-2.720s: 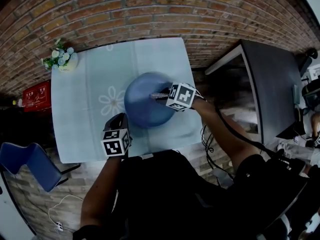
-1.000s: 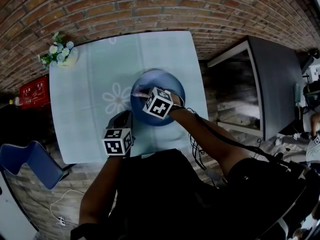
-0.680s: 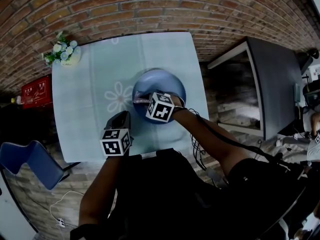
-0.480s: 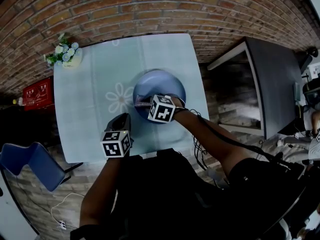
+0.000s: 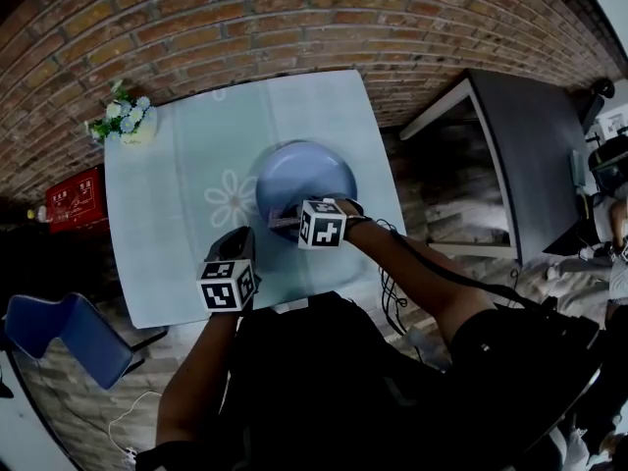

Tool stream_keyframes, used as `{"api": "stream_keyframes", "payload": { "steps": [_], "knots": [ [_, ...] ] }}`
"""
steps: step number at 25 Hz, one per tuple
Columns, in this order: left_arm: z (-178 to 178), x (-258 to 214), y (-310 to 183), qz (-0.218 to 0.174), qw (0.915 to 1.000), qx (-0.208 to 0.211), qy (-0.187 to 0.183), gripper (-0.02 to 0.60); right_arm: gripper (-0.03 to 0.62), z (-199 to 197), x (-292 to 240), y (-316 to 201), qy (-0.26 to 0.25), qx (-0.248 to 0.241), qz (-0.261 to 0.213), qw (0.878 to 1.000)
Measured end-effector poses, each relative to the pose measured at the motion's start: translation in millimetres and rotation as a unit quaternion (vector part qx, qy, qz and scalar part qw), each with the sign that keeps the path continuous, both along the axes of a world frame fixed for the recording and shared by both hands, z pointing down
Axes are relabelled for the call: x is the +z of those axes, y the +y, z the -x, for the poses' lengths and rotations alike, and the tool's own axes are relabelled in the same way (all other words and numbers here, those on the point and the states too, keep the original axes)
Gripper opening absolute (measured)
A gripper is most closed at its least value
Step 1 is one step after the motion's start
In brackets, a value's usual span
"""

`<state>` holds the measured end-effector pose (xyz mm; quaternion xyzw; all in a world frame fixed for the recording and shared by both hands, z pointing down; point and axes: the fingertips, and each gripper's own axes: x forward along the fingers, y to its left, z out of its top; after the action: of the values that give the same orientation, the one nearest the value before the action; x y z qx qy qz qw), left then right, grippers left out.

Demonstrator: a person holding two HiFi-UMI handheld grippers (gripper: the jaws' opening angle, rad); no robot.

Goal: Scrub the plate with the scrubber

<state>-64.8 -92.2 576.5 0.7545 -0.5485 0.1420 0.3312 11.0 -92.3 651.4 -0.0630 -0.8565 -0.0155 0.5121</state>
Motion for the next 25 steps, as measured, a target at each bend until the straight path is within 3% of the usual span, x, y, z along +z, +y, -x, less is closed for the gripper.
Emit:
{"api": "stream_keyframes", "payload": {
  "steps": [11,16,22,25],
  "knots": [
    [-8.1,-4.0,-1.7,-0.008,1.0,-0.001,0.003,0.032,0.067,-25.1,-0.6,22.4,0.015,-0.04,0.038,0.998],
    [-8.8,-2.3,3.4,-0.004,0.9999,-0.012,0.005,0.032,0.067,-39.3,-2.2,31.2,0.029,-0.071,0.087,0.993],
    [-4.6,-5.9,3.9,-0.003,0.9995,-0.032,0.003,0.033,0.067,-29.3,-22.1,11.0,-0.021,-0.079,0.095,0.992],
    [-2.0,-5.6,4.3,-0.001,0.999,-0.045,0.003,0.033,0.066,-18.1,-28.7,-14.9,-0.046,-0.07,0.06,0.995]
  ]
}}
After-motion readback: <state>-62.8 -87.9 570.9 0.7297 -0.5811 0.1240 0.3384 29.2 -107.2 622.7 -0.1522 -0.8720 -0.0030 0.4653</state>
